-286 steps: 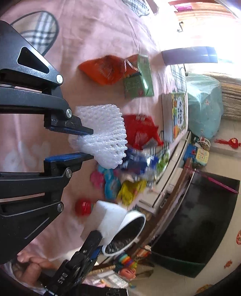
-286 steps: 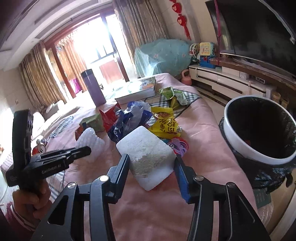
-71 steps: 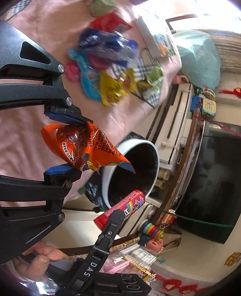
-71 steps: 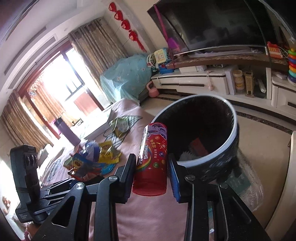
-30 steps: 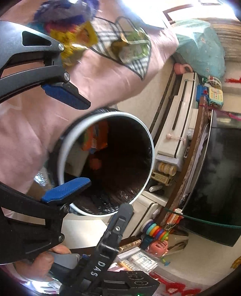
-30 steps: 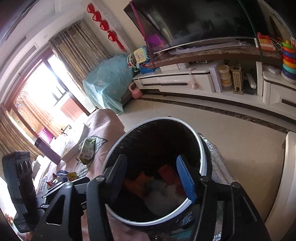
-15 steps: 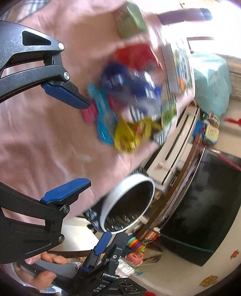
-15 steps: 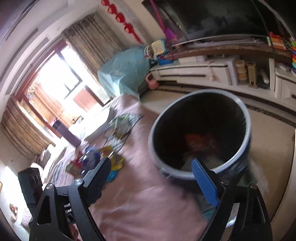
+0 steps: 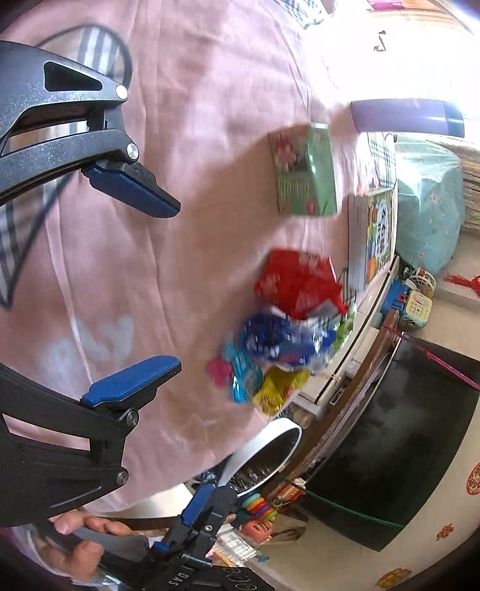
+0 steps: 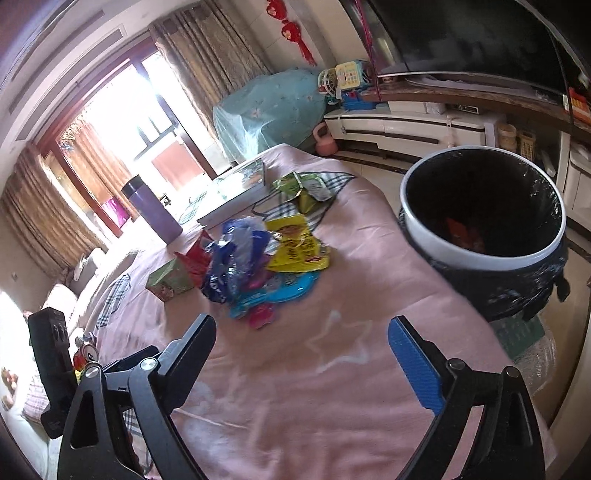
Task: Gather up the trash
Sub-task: 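Grasp the green juice carton with the left tool while the right tool grasps the yellow snack bag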
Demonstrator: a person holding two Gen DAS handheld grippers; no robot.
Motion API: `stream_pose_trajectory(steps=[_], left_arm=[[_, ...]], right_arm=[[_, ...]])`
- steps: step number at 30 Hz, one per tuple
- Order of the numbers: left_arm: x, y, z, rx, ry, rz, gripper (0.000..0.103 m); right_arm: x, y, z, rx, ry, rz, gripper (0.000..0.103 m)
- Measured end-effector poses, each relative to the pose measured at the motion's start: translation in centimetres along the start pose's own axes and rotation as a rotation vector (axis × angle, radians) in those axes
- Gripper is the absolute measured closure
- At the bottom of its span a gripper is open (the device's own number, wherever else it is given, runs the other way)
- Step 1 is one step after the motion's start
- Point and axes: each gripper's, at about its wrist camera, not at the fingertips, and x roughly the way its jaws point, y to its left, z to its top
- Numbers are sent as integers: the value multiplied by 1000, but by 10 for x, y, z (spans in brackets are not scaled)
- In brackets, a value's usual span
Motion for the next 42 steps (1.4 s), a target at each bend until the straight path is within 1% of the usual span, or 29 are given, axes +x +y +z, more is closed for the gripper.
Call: stream_pose_trajectory(steps=[6, 10, 11, 13, 16, 20, 23, 27, 30, 31, 32, 33, 34, 35, 36, 37, 39, 42], left_arm=[[-3, 24, 7, 70, 16, 17, 24], [0, 40, 18, 120, 17, 35, 24], [2, 46, 23, 138, 17, 50, 23], [7, 55, 32, 163, 29, 97, 17], [13, 74, 49, 177, 14, 122, 14], [31, 96, 75, 221, 1, 167, 13], [52, 101, 91, 268, 27, 165, 11], [74, 101, 101, 325, 55, 152, 11], [76, 94, 103, 338, 37, 101, 11], [76, 90, 102, 349, 32, 88, 12], [75, 83, 101, 364, 28, 84, 13], [73, 77, 99, 378, 22, 81, 24], [71, 70, 96, 390, 20, 76, 41], [69, 63, 93, 395, 29, 66, 48], [68, 56, 88, 392, 41, 63, 59], [67, 52, 85, 388, 47, 66, 66], [61, 41, 74, 368, 49, 73, 73], [49, 30, 57, 292, 42, 73, 73]], right_arm=[[10, 13, -10, -5, -23, -30, 8], [20, 19, -10, -33, -10, -40, 8], [24, 19, -7, -46, -3, -41, 8], [30, 19, -4, -54, 4, -48, 8], [38, 17, 4, -63, 7, -49, 8], [50, 20, 19, -105, 13, -48, 8], [64, 20, 29, -118, 25, -51, 8], [82, 15, 38, -115, 53, -59, 9], [90, 10, 44, -108, 59, -51, 13], [91, 9, 45, -110, 58, -51, 16], [93, 7, 47, -109, 61, -48, 21], [96, 6, 48, -105, 66, -43, 23], [98, 5, 49, -103, 72, -38, 33], [103, 3, 49, -104, 91, -37, 51], [106, 3, 49, -105, 105, -38, 60], [107, 1, 47, -104, 108, -35, 61], [101, 3, 45, -122, 95, -29, 63], [86, 5, 41, -144, 80, -1, 66]])
